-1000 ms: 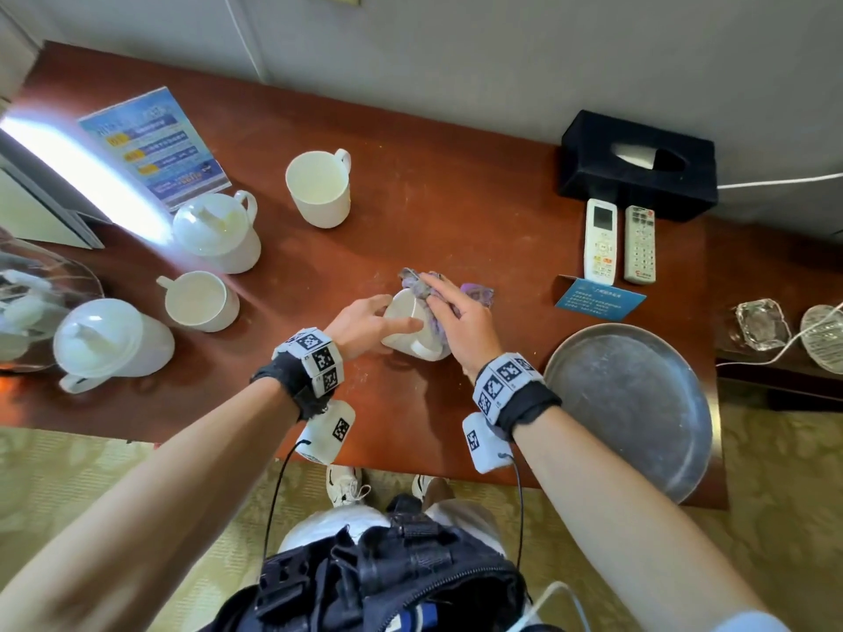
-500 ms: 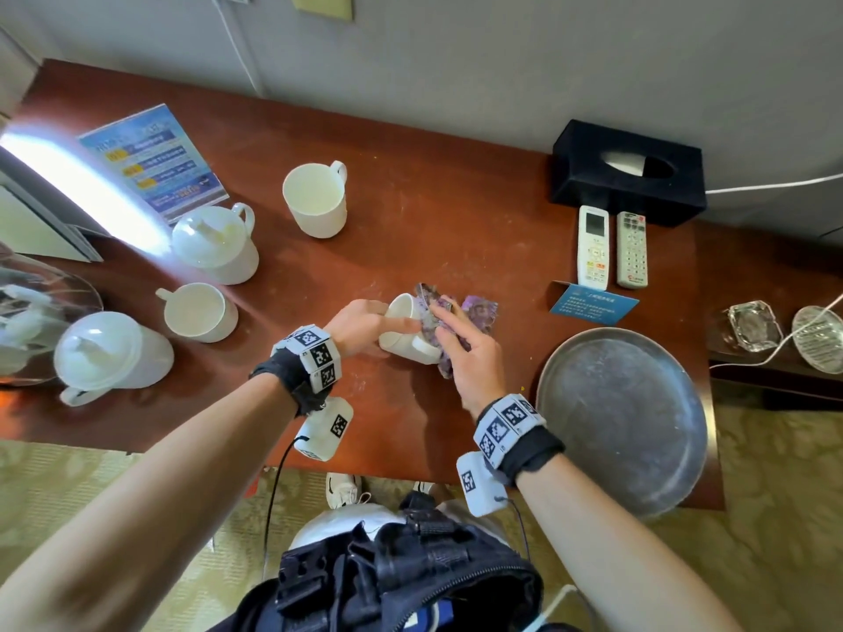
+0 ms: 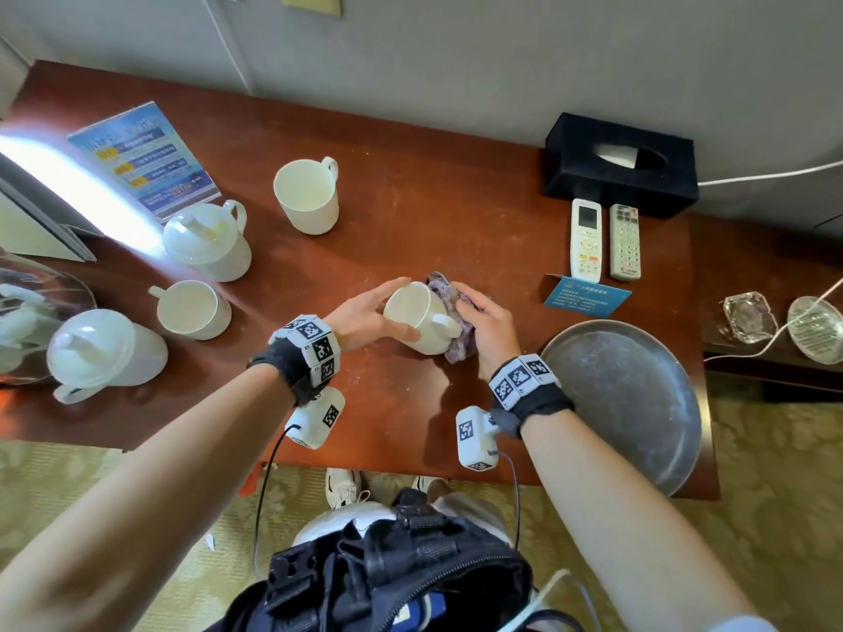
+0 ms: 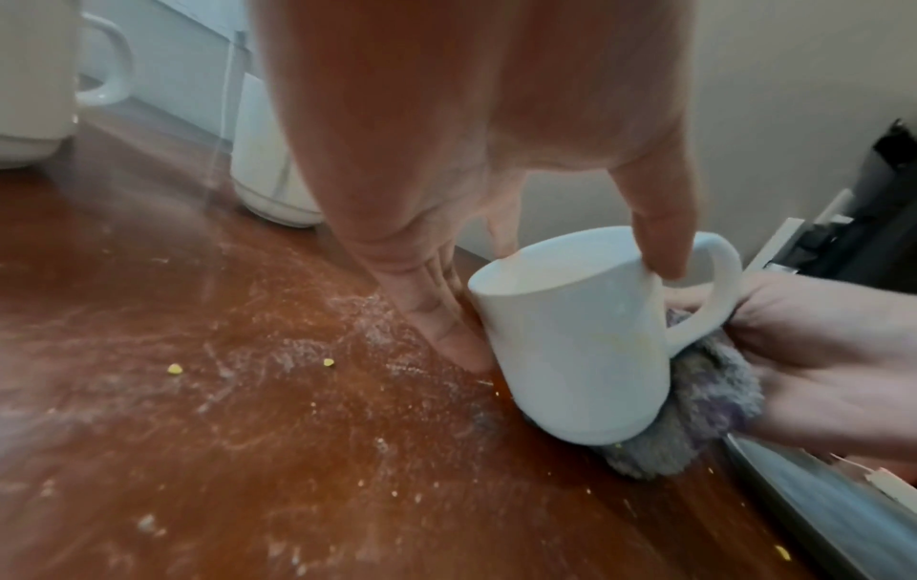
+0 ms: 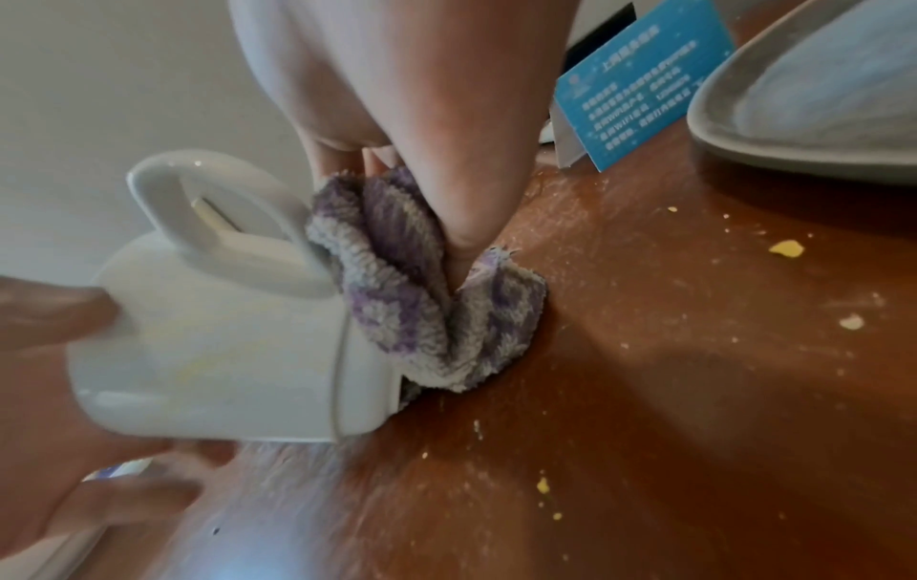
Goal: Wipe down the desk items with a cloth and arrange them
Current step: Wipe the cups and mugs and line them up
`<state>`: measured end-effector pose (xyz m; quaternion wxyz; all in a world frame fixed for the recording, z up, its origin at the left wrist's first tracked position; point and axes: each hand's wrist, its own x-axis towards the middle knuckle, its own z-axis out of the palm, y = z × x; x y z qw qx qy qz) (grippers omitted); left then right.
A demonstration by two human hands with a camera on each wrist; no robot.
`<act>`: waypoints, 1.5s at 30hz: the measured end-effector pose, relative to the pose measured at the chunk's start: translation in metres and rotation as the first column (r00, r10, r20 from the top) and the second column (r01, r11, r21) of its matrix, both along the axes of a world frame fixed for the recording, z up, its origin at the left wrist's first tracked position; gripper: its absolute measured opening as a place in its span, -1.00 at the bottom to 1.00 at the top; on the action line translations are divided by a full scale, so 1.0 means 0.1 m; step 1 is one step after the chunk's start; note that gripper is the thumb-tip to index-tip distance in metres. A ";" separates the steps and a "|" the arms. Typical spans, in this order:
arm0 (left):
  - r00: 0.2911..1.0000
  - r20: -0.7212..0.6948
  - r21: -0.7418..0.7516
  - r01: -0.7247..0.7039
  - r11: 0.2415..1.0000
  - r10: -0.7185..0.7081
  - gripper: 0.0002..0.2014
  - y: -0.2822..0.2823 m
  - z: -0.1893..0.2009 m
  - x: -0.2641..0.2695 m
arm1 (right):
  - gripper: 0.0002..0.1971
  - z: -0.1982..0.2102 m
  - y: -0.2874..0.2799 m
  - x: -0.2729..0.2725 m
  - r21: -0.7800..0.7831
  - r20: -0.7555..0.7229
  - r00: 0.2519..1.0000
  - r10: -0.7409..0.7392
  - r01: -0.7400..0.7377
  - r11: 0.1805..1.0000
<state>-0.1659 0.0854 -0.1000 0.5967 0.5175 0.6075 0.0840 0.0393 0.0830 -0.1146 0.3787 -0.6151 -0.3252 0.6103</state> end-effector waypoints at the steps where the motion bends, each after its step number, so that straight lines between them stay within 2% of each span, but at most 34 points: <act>1: 1.000 -0.026 0.024 0.005 1.000 -0.005 -0.03 0.00 -0.01 0.02 | -0.68 0.01 -0.01 0.00 -0.004 -0.010 1.000 -0.010 0.010 1.000; 3: 0.997 -0.061 0.048 -0.041 0.998 0.044 -0.07 0.01 0.00 0.05 | -0.71 0.03 -0.01 0.01 0.008 -0.020 0.999 -0.026 0.026 1.000; 6: 0.986 -0.033 0.022 -0.160 0.987 0.161 -0.05 0.03 -0.01 0.06 | -0.71 0.05 0.00 0.01 0.066 -0.033 0.993 -0.114 0.116 0.991; 9: 0.966 -0.032 0.020 -0.254 0.967 0.255 -0.34 0.06 -0.04 0.07 | -0.72 0.12 0.00 0.00 0.134 -0.049 0.983 -0.179 0.184 0.974; 12: 0.943 0.035 -0.007 -0.330 0.944 0.330 -0.26 0.07 -0.05 0.12 | -0.71 0.19 -0.02 0.01 0.205 -0.018 0.985 -0.174 0.174 0.963; 16: 0.952 0.070 -0.005 -0.300 0.954 0.299 -0.18 0.09 -0.03 0.13 | -0.70 0.11 -0.04 -0.08 0.174 0.075 0.996 -0.050 0.036 0.984; 19: 0.963 0.056 0.003 -0.263 0.965 0.262 -0.10 0.11 -0.03 0.16 | -0.70 0.07 -0.01 -0.17 0.196 0.177 0.984 -0.033 -0.003 0.981; 23: 0.974 -0.046 0.089 -0.218 0.972 0.223 -0.11 0.17 -0.06 0.17 | -0.69 0.08 -0.02 -0.23 0.253 0.201 0.978 -0.048 -0.005 0.967; 27: 0.977 -0.058 0.052 -0.203 0.978 0.206 0.11 0.15 -0.06 0.18 | -0.69 0.08 -0.11 -0.21 0.352 0.298 0.953 0.054 -0.162 0.922; 30: 0.979 -0.071 0.061 -0.187 0.980 0.192 -0.06 0.12 -0.09 0.19 | -0.69 0.05 -0.02 -0.20 0.342 0.400 0.913 0.084 -0.233 0.910; 32: 0.975 -0.098 0.070 -0.195 0.978 0.201 -0.17 0.12 -0.12 0.19 | -0.69 0.01 0.11 -0.17 0.281 0.403 0.914 0.047 -0.172 0.944; 35: 0.974 -0.098 0.062 -0.198 0.978 0.204 -0.17 0.14 -0.12 0.21 | -0.70 -0.06 0.26 -0.10 0.204 0.409 0.911 -0.051 -0.037 0.978; 37: 0.975 -0.121 0.080 -0.177 0.981 0.185 -0.16 0.15 -0.11 0.23 | -0.71 -0.05 0.21 -0.12 0.220 0.419 0.903 -0.095 0.001 0.976; 39: 0.975 -0.118 0.073 -0.180 0.981 0.188 -0.13 0.15 -0.12 0.21 | -0.71 -0.01 0.09 -0.19 0.275 0.413 0.907 -0.083 -0.038 0.961; 42: 0.971 -0.108 0.057 -0.206 0.977 0.211 -0.18 0.13 -0.12 0.19 | -0.70 0.05 0.00 -0.28 0.344 0.410 0.910 0.057 -0.212 0.915; 45: 0.968 -0.058 0.024 -0.242 0.970 0.243 -0.26 0.10 -0.13 0.19 | -0.69 0.02 0.06 -0.25 0.347 0.480 0.861 0.168 -0.362 0.865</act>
